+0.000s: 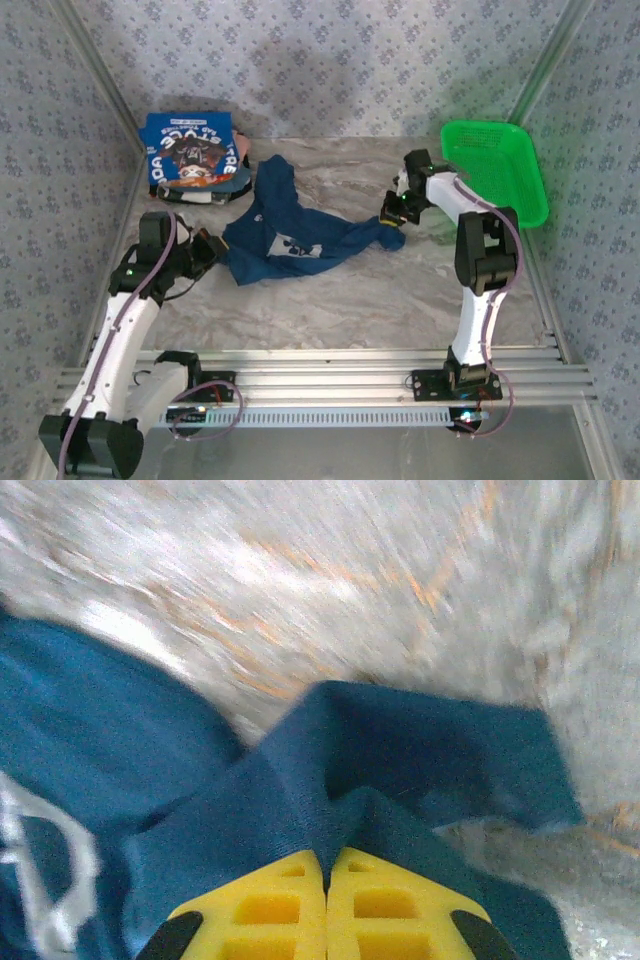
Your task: Fold and stack the t-shirts
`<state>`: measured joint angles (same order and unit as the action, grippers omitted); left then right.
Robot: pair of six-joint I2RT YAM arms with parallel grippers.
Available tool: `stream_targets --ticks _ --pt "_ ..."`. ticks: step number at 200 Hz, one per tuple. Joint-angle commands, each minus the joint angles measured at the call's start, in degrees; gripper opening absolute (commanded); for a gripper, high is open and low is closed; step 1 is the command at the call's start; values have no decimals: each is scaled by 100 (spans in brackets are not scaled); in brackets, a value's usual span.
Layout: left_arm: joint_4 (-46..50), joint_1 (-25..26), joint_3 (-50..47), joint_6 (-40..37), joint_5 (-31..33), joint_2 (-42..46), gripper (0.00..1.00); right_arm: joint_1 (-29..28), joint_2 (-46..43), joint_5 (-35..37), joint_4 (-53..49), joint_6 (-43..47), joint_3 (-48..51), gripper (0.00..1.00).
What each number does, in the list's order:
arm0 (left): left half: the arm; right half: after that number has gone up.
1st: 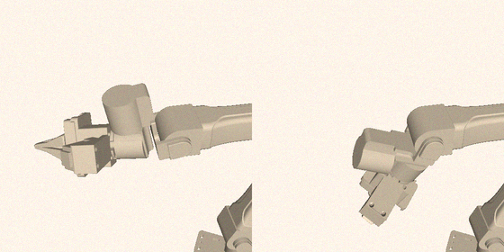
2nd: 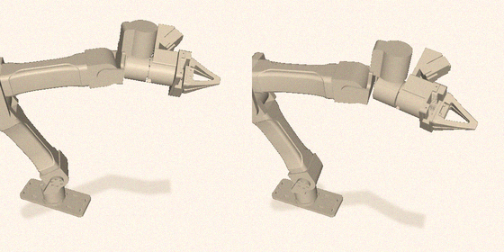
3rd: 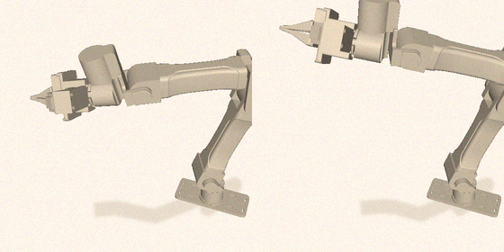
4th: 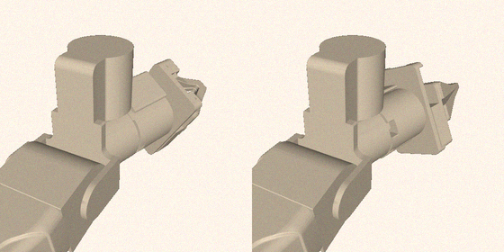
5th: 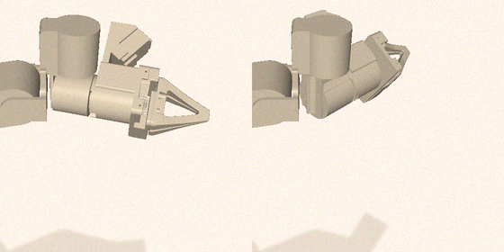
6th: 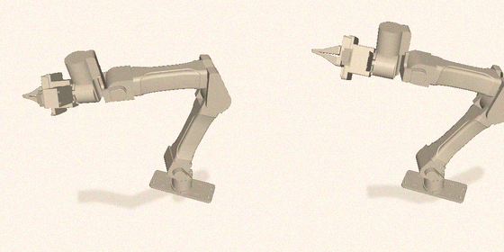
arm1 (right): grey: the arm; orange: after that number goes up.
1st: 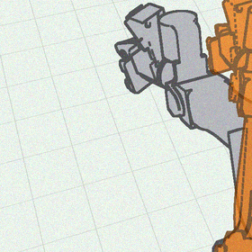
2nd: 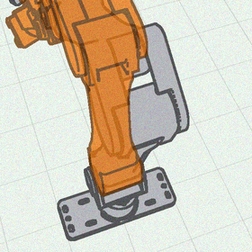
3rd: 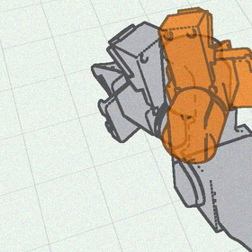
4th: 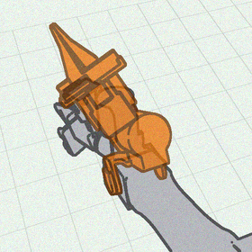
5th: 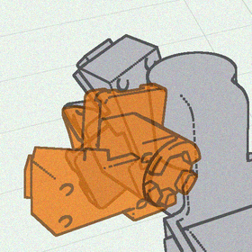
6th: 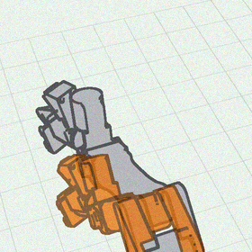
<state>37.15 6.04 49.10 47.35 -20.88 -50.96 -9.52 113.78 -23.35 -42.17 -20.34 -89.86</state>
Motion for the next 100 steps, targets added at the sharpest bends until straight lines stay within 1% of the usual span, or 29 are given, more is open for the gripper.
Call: stream_targets --ticks 1,31,48,60,71,86,100 --pt "-299 -123 723 -231 76 -217 0 60 -530 122 -246 483 -903 0" --pt "-197 -318 1813 -481 155 -564 0 48 -668 810 -881 1132 -1927 0" --pt "-117 -493 2472 -640 199 -680 0 46 -846 1307 -1032 1436 -2243 0" --pt "-34 -611 2889 -722 199 -771 0 68 -971 1487 -1106 1584 -2378 0" --pt "-3 -676 3194 -774 177 -825 0 115 -1089 1437 -1141 1612 -2424 0" --pt "-98 -690 3393 -807 112 -824 0 174 -1295 1179 -1153 1623 -2407 0" --pt "-240 -692 3342 -760 12 -768 0 204 -1485 556 -1192 1687 -2320 0"
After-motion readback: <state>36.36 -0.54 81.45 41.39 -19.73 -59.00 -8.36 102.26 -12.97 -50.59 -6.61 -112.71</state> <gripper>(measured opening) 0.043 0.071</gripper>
